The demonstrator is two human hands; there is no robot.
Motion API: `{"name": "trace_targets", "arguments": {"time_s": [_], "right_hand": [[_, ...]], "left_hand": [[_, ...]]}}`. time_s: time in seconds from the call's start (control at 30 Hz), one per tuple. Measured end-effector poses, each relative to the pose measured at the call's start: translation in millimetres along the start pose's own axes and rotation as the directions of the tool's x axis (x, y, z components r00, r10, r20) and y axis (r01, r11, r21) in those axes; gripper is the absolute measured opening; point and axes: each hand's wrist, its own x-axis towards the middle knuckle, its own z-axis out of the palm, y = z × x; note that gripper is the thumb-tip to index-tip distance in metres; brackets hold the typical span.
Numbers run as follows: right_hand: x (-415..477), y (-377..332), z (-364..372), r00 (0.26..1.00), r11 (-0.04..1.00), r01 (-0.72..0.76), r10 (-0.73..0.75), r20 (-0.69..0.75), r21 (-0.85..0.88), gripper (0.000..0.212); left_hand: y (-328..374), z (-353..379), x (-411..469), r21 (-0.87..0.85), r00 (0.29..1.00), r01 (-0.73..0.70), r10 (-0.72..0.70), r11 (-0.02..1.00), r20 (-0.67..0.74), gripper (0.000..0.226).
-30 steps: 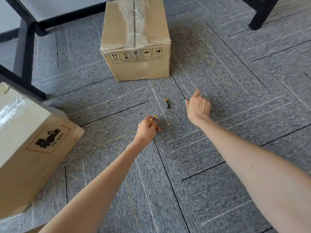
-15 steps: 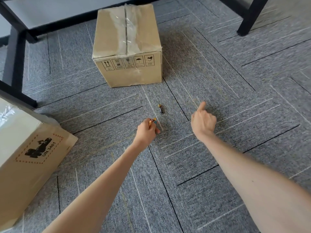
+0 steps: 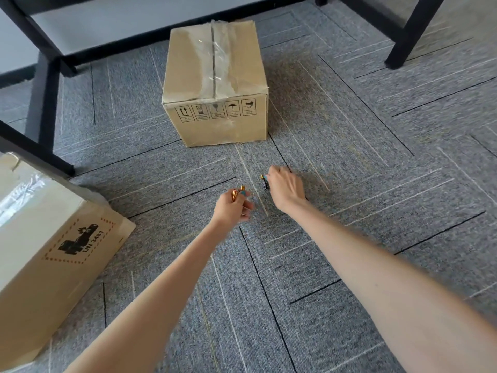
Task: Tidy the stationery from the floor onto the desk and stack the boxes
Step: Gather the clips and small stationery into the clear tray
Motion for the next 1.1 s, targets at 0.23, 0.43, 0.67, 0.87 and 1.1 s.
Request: {"name": "trace_targets", "arguments": {"time_s": [0.23, 0.43, 0.67, 0.87, 1.1], "right_hand": [[8.4, -20.6, 26.7, 0.984, 0.988, -0.150, 0.153, 0.092, -0.030, 0.041], [-0.6, -46.8, -9.3, 0.971, 0.993, -0.059, 0.033, 0.236, 0.101, 0.034], [-39.1, -120.7, -159.0, 0.946, 0.967, 0.002, -0.084, 0.314, 0.254, 0.022], [-75.8, -199.1, -343.3, 0.925, 0.940, -0.031, -0.102, 0.365, 0.340, 0.024], [-98.3, -287.3, -574.8, 0.938, 0.932, -0.072, -0.058, 0.342, 0.355, 0.024]], "left_hand": [[-3.9, -26.2, 5.0, -0.040, 0.998, 0.062, -0.062, 0.997, -0.002, 0.019], [24.5, -56.5, -3.8, -0.024, 0.993, 0.110, -0.111, 0.994, -0.046, 0.022], [145.8, -112.9, -85.0, -0.128, 0.982, 0.169, -0.178, 0.977, -0.061, 0.019], [300.8, -177.8, -187.7, -0.216, 0.973, 0.194, -0.216, 0.957, -0.083, 0.019], [503.7, -248.4, -308.9, -0.267, 0.981, 0.156, -0.182, 0.951, -0.073, 0.017]]}}
